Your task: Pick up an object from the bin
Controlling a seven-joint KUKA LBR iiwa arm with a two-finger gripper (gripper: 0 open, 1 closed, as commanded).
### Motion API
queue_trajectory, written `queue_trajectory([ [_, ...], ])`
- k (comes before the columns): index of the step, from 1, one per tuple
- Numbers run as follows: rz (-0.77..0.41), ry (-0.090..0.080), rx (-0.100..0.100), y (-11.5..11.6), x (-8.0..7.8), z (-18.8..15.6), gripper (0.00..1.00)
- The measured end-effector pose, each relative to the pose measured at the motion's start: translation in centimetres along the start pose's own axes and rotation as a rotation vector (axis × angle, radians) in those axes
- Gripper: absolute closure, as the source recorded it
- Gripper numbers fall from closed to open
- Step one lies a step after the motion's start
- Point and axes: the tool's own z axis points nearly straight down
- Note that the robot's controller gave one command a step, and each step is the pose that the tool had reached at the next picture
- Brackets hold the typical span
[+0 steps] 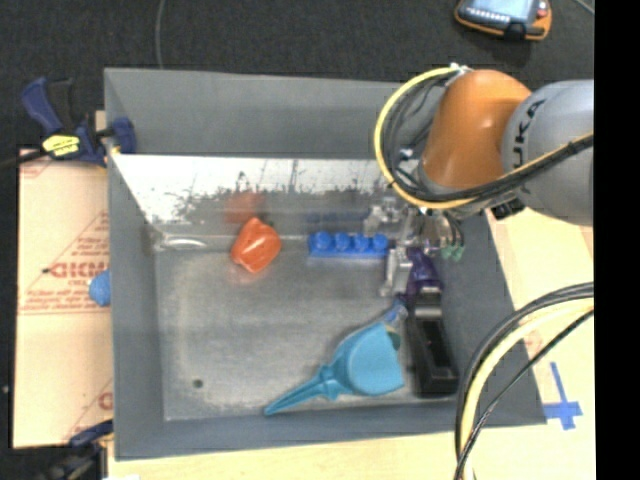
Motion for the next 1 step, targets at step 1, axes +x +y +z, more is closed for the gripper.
queue_trajectory([
  [1, -0.002, -0.007, 0.001, 0.02, -0.14, -0.53, 0.0],
])
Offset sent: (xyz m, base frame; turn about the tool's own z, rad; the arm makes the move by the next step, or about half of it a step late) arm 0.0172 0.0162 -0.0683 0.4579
